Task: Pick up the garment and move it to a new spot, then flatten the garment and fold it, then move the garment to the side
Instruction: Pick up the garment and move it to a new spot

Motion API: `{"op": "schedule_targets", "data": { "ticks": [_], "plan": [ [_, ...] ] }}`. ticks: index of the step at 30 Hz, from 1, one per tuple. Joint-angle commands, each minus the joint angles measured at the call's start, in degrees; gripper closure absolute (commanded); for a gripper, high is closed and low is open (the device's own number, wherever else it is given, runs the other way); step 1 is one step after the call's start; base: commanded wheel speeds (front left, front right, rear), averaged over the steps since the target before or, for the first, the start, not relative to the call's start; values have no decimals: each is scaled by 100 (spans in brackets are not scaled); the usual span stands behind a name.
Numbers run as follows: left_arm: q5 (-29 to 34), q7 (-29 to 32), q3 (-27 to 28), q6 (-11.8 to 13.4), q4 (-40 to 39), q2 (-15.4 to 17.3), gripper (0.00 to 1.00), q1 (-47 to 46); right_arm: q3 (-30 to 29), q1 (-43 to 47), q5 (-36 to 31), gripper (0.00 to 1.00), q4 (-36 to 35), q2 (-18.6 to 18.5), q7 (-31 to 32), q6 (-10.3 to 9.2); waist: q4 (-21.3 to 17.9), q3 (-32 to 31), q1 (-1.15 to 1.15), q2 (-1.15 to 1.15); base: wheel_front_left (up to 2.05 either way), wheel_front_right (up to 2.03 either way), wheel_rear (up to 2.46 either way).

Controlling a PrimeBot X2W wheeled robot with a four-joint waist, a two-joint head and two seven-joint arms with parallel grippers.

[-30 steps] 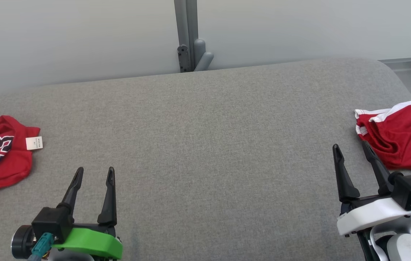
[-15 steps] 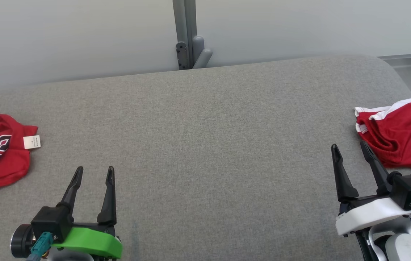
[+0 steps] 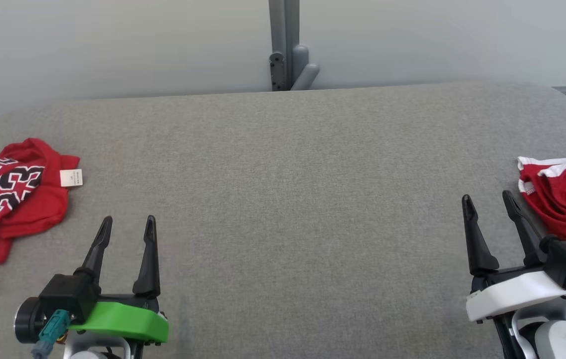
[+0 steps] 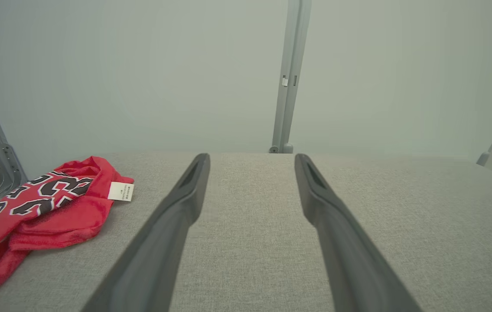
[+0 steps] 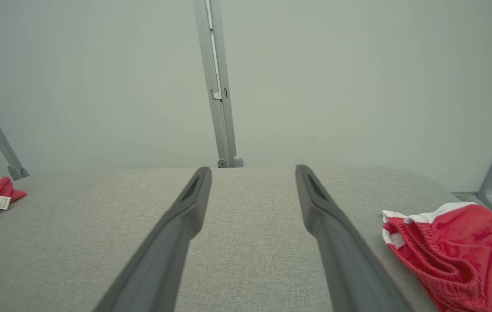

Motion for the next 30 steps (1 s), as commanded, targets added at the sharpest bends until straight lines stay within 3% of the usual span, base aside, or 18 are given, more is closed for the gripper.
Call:
{"op": "schedule_targets", "data": {
  "ticks": [1,9,17,30],
  "plan": [
    [-10,-58,39,56,9,-17,0,-107,11,38,9,0,-55,-12,-17,-8,410,38,0,0,0,0,0],
    [-65,-152,132,114,27,18,0,-144,150,-95,34,0,-153,-2,33,-8,1358,43,0,0,0,0,0],
    [-91,-193,230,191,-35,75,0,-76,259,-156,27,0,-184,16,77,-8,1976,33,0,0,0,0,0],
    [-122,-174,214,234,-119,129,0,-50,221,-86,33,0,-145,65,70,-8,2360,5,0,0,0,0,0]
  ]
}}
